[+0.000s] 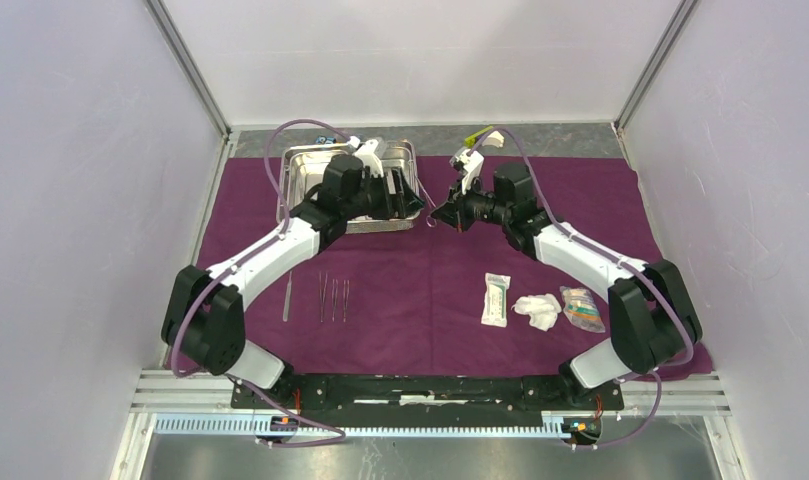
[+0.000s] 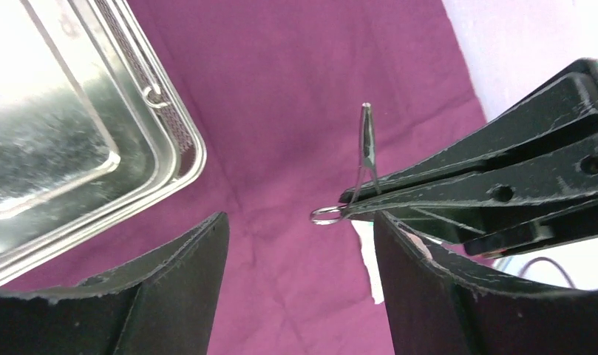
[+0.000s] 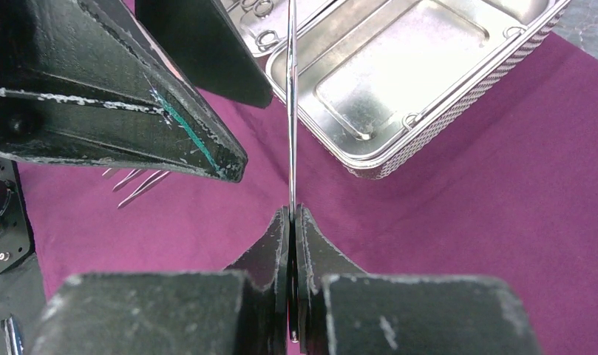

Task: Open and lay out the surgical kit
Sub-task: Place the medical item in the surgical kit.

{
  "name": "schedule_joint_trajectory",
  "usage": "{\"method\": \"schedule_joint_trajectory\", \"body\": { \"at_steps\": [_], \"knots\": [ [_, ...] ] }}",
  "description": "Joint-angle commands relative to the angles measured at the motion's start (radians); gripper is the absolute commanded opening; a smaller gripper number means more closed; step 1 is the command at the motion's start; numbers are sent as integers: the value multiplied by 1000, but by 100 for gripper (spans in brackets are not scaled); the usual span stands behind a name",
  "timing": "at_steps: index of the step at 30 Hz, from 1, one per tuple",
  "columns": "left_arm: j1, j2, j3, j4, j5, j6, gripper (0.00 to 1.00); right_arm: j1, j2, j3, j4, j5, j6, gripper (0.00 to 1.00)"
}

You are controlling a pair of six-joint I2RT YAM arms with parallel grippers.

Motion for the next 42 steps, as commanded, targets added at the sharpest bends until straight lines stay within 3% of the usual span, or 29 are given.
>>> {"method": "schedule_joint_trajectory", "body": {
  "at_steps": [1,11,31,42],
  "knots": [
    [2,32,55,18,76,-226,75,2,13,-8,54,23,32,0],
    [2,81,103,77,72,-270,68,2,4,-40,81,19,62,0],
    [-10,146,123,122,95,-283,37,-4,36,-59,115,14,136,0],
    [-18,171,143,99,91,-270,30,-14,41,-59,117,10,159,0]
  ]
}}
